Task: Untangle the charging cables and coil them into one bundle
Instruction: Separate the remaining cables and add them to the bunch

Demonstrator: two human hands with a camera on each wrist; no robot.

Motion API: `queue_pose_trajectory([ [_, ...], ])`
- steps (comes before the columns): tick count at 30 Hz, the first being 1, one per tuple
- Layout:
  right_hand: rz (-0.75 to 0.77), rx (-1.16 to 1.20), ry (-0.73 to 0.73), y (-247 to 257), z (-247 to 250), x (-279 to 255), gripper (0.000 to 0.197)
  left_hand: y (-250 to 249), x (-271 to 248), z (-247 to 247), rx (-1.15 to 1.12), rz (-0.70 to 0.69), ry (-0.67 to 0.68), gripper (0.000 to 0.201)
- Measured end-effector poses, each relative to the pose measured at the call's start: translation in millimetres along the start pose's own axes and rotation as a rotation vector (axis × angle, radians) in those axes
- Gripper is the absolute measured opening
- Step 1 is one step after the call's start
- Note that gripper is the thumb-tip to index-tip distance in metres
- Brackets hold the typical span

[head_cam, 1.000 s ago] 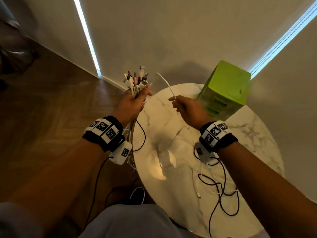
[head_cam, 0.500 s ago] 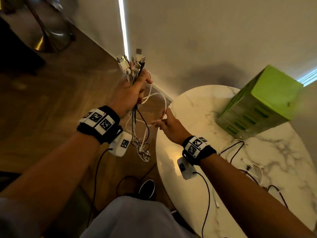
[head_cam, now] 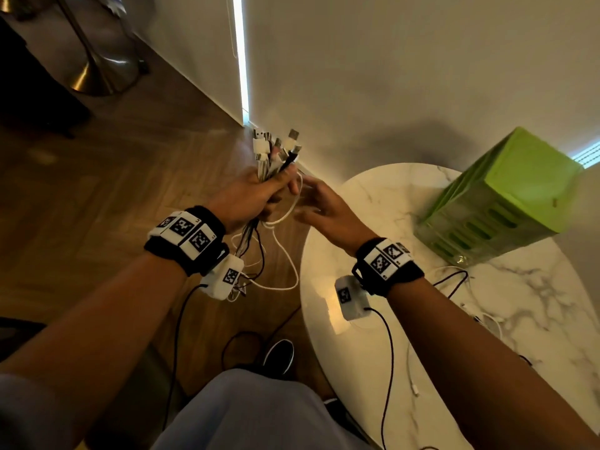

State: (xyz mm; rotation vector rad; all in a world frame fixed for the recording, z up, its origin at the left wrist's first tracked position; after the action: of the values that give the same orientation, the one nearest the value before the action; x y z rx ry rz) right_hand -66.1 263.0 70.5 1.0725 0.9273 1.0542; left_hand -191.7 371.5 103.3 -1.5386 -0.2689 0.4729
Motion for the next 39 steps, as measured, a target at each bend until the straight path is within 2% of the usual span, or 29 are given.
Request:
queue_pose_trajectory([
  [3,0.127,0.006,-0.051,30.3,-2.6,1.5,0.024,4.6,2.2,5.8,-0.020,0.026,-0.107,0.036],
  [5,0.148,-0.008,-0.094,35.4,-4.1,-3.5,0.015,6.0,4.1,13.2,-0.048,0.040,-0.200,0.040],
  [8,0.133,0.029,-0.089,33.0,-6.1,-12.7,0.012,7.6,6.3,22.3,-0.045,0.052,-0.319,0.046],
  [12,0.123,0.048,0.044,25.5,-4.7,-24.5,0.012,6.1,4.4,29.9,-0.003,0.044,-0.495,0.046],
  [15,0.044,0.035,0.060,12.8,3.3,-30.5,0.014,6.7,4.9,37.6,-0.088,0.054,-0.538,0.046],
  [18,-0.108,0.125,-0.031,-13.0,8.6,-31.9,0.012,7.4,6.1,34.0,-0.100,0.055,-0.515,0.045],
  [19,-0.132,0.089,-0.039,-22.2,9.3,-31.0,0.014,6.5,6.4,29.8,-0.066,0.053,-0.500,0.043],
  [22,-0.111,-0.354,0.044,-46.3,8.6,-27.3,0.043,2.7,8.0,22.0,0.065,0.046,-0.481,0.038],
  [24,-0.125,-0.407,0.046,-46.6,10.3,-25.3,0.050,0.3,9.3,20.5,0.095,0.034,-0.446,0.038],
  [26,-0.178,-0.258,0.054,-42.0,8.1,-22.5,0.043,-2.1,9.6,17.4,0.121,0.014,-0.407,0.039],
  [28,-0.266,-0.173,0.167,-40.3,-4.7,-18.8,0.030,-6.0,9.3,13.6,0.135,-0.010,-0.373,0.039],
  [31,-0.197,-0.625,0.348,-45.7,-23.8,-12.9,0.025,-14.2,9.4,10.1,0.130,-0.040,-0.324,0.040],
  [32,-0.167,-0.739,0.321,-48.7,-26.0,-8.3,0.021,-17.1,9.2,10.7,0.120,-0.048,-0.312,0.040],
  [34,-0.149,-0.823,0.199,-53.8,-21.7,1.0,0.024,-20.1,8.3,13.0,0.102,-0.054,-0.284,0.040],
  [37,-0.139,-0.794,0.087,-50.0,-14.3,15.5,0.022,-19.3,5.6,12.2,0.080,-0.046,-0.224,0.040],
  [39,-0.148,-0.567,0.090,-42.3,-17.4,21.2,0.051,-18.9,3.5,7.2,0.101,-0.045,-0.189,0.041],
])
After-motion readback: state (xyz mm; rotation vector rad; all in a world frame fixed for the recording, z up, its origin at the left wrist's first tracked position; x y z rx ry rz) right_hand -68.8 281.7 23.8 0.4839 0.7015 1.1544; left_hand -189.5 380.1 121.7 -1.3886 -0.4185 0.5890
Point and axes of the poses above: each hand's wrist, its own x-axis towards the middle knuckle, its own z-axis out of the back of the hand, y = z × x, the point moved 4 cm from there along x, towards the middle knuckle, and after that the axes turned 2 degrees about x, right-handed, at the moved point
